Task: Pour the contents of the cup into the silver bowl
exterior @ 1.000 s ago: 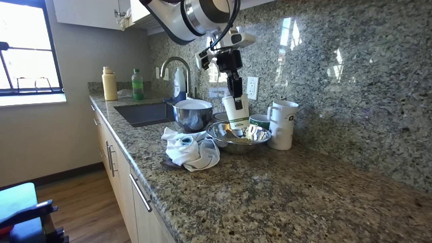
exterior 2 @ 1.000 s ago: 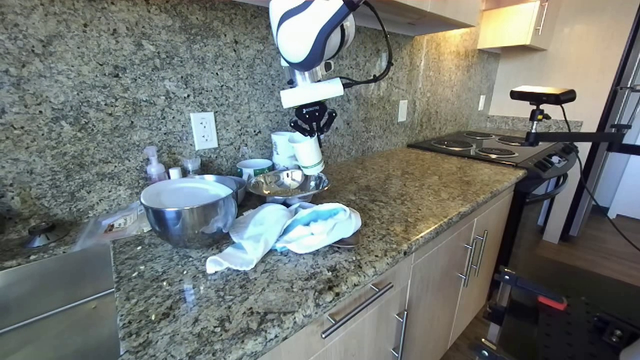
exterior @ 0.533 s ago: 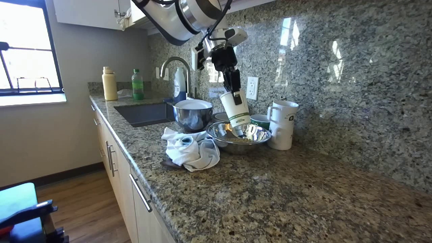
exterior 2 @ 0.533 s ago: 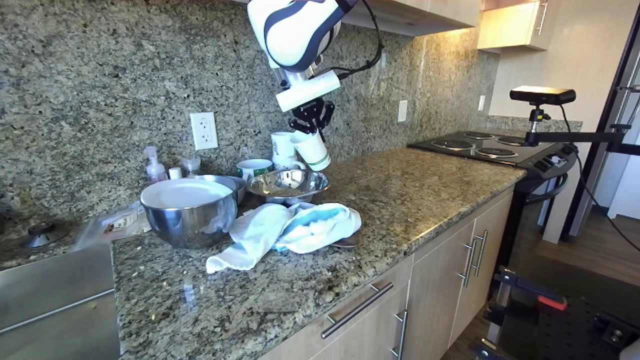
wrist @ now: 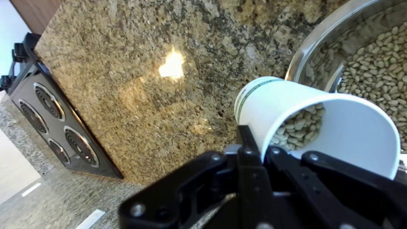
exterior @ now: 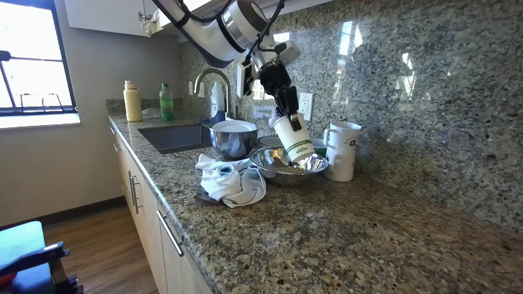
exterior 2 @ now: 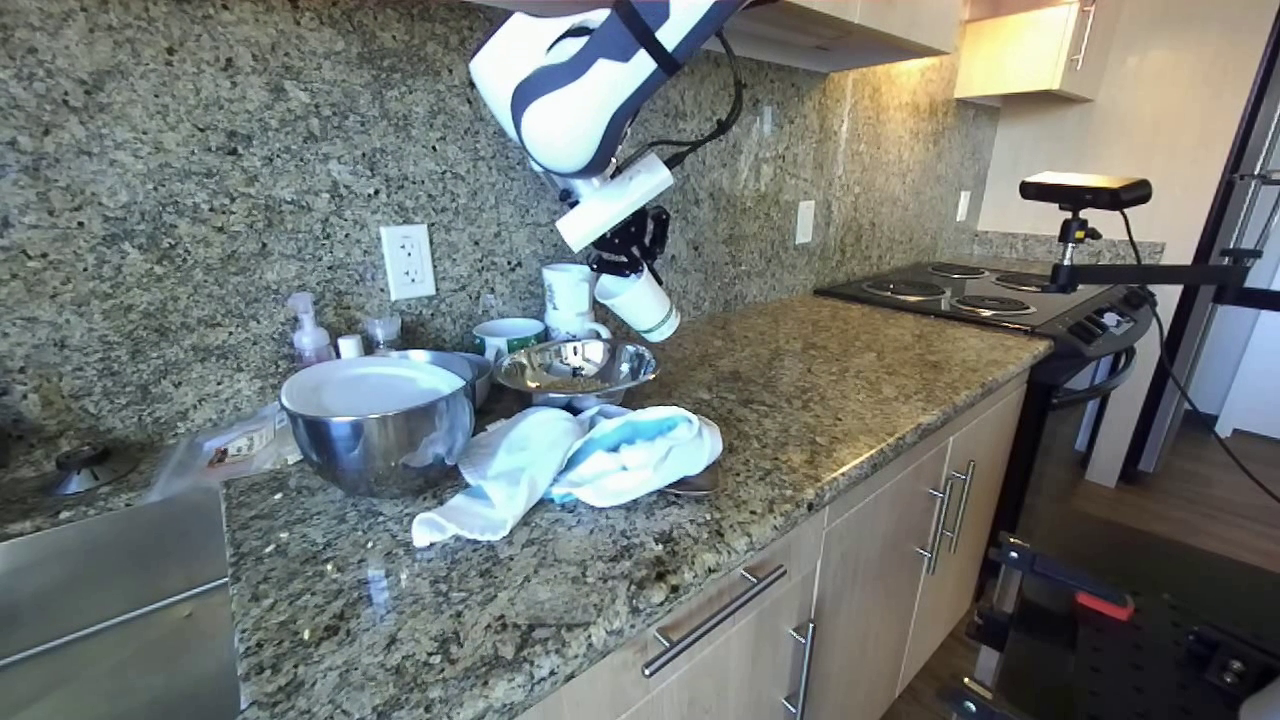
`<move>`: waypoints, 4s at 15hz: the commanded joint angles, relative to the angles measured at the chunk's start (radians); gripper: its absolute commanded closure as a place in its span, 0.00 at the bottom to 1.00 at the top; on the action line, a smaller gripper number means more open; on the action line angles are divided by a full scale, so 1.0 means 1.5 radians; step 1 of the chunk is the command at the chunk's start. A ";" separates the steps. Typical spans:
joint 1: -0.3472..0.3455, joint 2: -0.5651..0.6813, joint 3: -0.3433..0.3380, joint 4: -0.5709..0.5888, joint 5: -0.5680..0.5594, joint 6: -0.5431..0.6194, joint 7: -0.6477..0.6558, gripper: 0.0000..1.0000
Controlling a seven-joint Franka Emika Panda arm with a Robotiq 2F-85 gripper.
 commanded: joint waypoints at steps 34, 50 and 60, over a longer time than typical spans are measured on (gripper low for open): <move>0.030 0.097 0.061 0.105 -0.247 -0.262 -0.046 1.00; 0.060 0.184 0.066 0.199 -0.435 -0.311 -0.254 1.00; 0.086 0.189 0.088 0.171 -0.521 -0.389 -0.351 1.00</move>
